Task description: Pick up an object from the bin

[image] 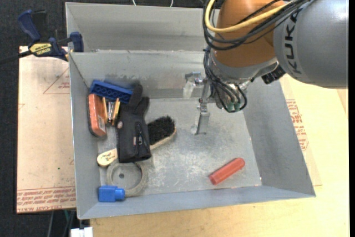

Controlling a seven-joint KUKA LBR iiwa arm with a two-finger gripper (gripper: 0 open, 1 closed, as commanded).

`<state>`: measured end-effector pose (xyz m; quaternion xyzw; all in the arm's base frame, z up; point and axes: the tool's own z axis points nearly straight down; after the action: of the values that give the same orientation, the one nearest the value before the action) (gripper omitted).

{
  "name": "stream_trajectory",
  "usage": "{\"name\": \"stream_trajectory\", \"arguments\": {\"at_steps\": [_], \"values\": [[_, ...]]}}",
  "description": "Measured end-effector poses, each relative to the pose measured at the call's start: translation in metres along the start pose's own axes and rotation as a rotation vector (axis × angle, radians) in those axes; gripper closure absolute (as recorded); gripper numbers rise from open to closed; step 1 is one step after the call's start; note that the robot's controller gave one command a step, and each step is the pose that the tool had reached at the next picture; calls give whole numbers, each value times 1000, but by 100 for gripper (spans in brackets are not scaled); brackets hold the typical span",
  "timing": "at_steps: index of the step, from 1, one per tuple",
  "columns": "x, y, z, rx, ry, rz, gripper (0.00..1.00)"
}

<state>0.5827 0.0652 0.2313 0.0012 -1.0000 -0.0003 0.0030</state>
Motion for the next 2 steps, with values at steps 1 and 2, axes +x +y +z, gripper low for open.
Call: {"name": "stream_trajectory", "arguments": {"at_steps": [1,2], "values": [[-1,0,-5,-1,-8,2,0],[7,49,32,-2,-8,40,0]]}}
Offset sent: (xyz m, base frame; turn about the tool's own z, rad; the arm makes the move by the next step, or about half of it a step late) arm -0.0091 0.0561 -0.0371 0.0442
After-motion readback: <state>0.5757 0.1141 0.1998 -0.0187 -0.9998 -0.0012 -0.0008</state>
